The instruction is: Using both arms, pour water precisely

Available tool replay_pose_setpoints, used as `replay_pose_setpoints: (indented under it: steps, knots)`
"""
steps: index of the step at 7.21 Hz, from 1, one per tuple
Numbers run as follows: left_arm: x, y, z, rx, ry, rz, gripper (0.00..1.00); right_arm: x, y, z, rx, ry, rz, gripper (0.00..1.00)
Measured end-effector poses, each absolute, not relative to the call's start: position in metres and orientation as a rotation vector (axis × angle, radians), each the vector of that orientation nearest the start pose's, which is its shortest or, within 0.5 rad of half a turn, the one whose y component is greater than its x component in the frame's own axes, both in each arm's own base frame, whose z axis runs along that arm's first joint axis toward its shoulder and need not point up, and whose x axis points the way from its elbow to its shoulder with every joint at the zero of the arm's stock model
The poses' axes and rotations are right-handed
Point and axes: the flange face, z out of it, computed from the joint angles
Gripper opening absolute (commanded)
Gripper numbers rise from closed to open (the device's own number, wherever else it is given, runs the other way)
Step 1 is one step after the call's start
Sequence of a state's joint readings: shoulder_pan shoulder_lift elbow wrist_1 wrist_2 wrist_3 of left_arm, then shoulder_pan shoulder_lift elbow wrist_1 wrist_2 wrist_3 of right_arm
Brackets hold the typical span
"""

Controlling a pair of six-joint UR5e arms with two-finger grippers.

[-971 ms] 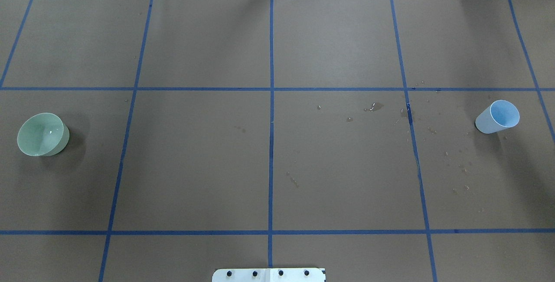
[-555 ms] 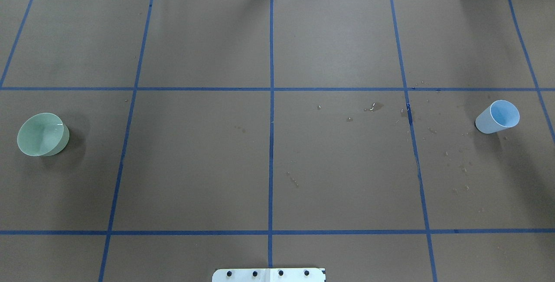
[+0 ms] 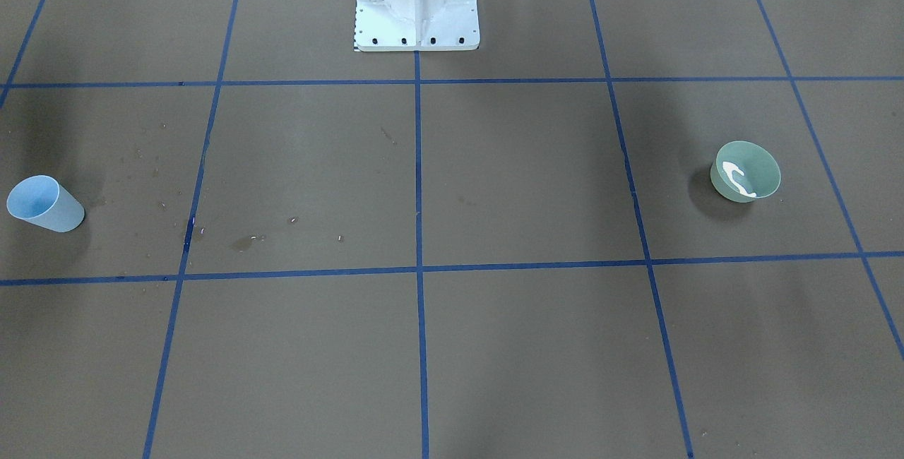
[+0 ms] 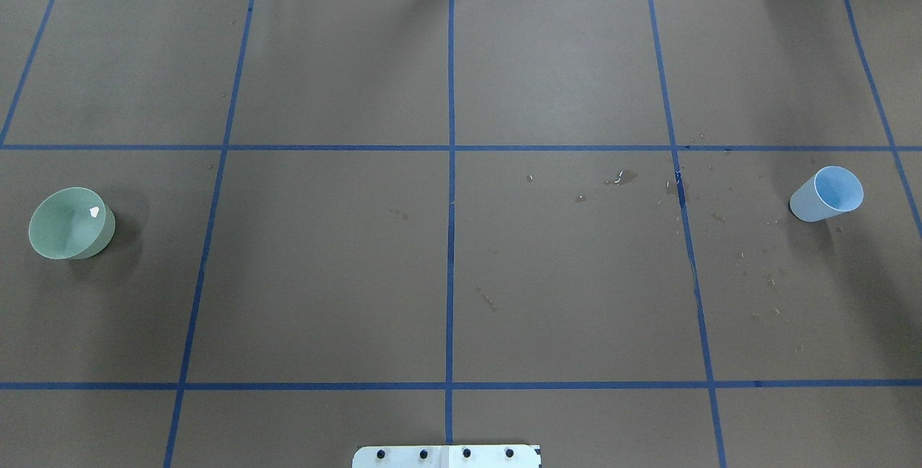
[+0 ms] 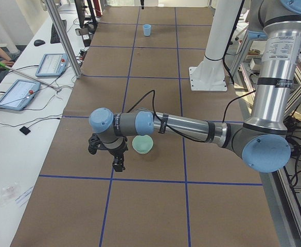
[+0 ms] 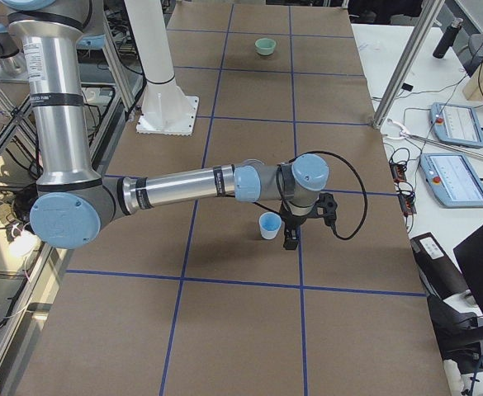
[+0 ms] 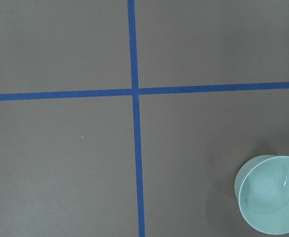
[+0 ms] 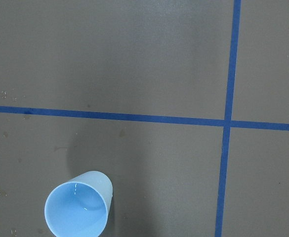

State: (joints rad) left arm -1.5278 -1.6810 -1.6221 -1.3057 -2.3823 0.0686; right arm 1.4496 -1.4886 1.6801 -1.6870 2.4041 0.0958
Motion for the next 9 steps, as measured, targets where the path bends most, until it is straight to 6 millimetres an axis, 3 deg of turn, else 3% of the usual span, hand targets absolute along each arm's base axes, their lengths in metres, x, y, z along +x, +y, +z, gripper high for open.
replay_pose_setpoints:
  steps: [9]
  knots:
    - [-0.0384, -0.5281, 0.6017, -0.078, 0.812, 0.063, 0.99, 0.0035, -0.5269, 0.5776, 0.003, -0.731, -0.06, 0.99]
